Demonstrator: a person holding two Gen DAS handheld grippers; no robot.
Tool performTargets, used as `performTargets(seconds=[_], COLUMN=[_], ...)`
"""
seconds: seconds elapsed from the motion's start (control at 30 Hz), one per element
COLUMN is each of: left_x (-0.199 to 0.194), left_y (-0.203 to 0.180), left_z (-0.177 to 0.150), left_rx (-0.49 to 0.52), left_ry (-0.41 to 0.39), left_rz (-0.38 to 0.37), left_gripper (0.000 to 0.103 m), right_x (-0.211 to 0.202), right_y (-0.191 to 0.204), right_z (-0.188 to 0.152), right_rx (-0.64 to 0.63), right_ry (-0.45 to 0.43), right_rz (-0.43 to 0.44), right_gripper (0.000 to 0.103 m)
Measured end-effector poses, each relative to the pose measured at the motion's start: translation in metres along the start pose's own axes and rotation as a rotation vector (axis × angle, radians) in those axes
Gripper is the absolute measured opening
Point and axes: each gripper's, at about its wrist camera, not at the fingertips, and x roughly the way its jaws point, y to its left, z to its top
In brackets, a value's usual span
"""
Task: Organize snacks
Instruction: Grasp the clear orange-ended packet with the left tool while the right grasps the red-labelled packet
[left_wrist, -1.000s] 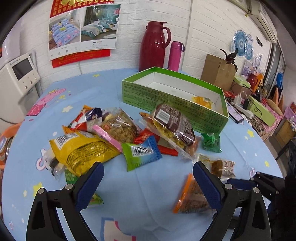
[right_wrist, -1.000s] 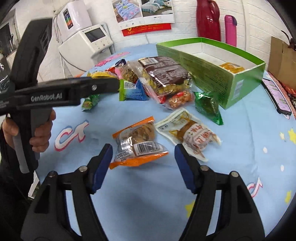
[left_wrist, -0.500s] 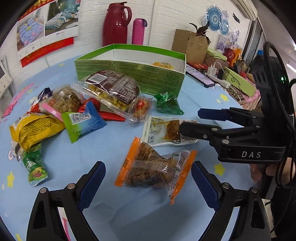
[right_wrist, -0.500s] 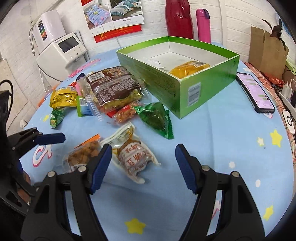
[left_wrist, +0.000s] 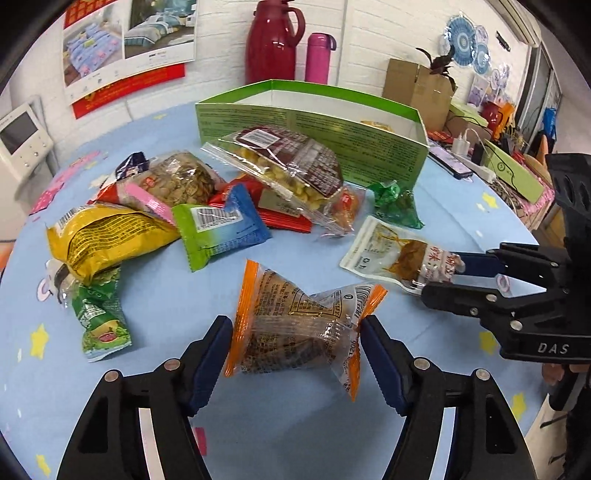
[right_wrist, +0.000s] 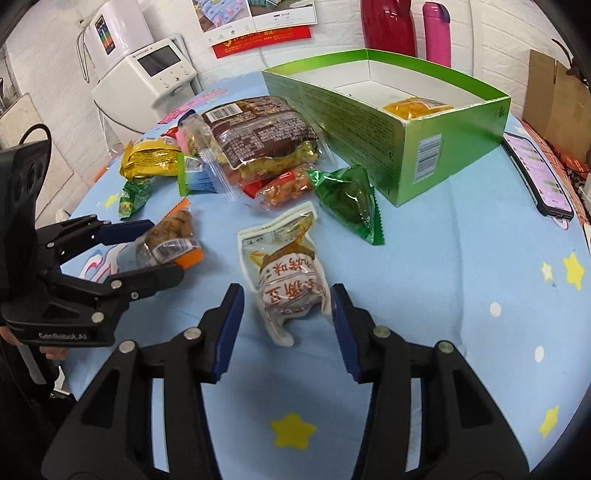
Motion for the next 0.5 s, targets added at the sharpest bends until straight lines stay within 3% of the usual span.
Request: performTargets(seconds=[0.07, 0.23, 0.3, 0.33, 0.43, 0.5], left_x=[0.001, 0.001, 0.004, 0.005, 0.01, 0.014], left_y=[0.004, 0.007, 0.006, 0.006, 0.002, -0.002], left_z=[0.001, 0.001, 0.004, 0.005, 0.01, 0.011], left_rx=[-0.01, 0.004, 0.01, 0.013, 0.028, 0.043], left_ry=[-0.006, -0.011, -0.015, -0.015, -0.023, -0.021], left_rz=[0.013, 0.018, 0.018, 0.018, 0.018, 0.03], left_gripper=[0.076, 0.077, 0.077, 0.077, 0.075, 0.063], right_x=[0.003, 0.008, 0.008, 0.008, 0.006, 0.004], right_y=[0.003, 0.006, 0.007, 0.007, 0.005, 0.005], right_z=[0.002, 0.003, 0.003, 0.002, 0.001, -0.001], right_rx=[-0.007, -0.012, -0.017, -0.023, 0.0, 0.004], right_ry=[-0.001, -0.008, -0.009, -0.009, -0.007, -0.006], right_rz=[-0.004, -0.029, -0.052, -0.074, -0.06, -0.061], right_gripper=[0.057, 0.058, 0.051, 0.038, 0.037, 0.037])
